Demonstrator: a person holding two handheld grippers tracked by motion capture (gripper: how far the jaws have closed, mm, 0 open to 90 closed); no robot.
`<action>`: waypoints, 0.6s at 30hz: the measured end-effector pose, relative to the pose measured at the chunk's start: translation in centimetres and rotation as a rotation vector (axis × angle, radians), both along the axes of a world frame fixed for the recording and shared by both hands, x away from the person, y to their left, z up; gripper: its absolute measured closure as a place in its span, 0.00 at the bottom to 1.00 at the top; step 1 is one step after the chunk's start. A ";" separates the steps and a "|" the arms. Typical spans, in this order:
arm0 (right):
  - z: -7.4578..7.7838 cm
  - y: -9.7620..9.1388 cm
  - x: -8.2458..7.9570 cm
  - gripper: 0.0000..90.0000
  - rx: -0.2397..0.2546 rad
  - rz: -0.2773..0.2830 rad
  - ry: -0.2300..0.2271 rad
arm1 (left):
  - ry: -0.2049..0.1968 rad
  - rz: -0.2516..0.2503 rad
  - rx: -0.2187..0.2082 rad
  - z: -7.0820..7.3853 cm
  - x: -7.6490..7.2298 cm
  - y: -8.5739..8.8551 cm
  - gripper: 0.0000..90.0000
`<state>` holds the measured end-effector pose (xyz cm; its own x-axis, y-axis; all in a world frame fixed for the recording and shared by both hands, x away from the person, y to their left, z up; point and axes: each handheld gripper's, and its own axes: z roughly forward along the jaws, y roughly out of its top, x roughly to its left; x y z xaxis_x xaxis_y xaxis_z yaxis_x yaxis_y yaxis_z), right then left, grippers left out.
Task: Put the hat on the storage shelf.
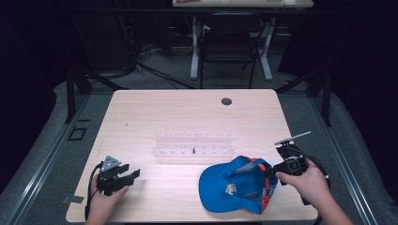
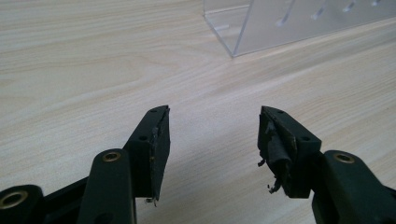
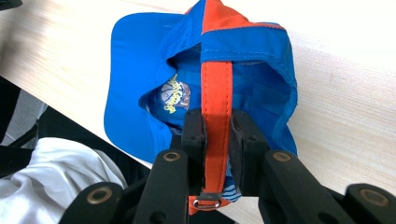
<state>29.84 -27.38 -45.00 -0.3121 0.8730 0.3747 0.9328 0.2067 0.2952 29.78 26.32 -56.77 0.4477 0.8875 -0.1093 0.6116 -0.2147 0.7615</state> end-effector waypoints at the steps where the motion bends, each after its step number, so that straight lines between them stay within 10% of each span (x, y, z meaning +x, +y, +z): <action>1: 0.2 0.1 0.1 0.86 -0.010 0.007 0.009 | 0.000 -0.001 -0.001 0.0 0.0 0.0 0.49; 18: 3.9 2.3 1.2 0.86 -0.040 -0.001 0.037 | -0.002 -0.001 0.005 0.0 0.0 0.0 0.49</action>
<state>31.00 -25.04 -41.14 -0.2979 0.8878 0.3508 0.9431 0.2169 0.2519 29.76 26.27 -56.78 0.4485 0.8877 -0.1042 0.6101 -0.2189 0.7615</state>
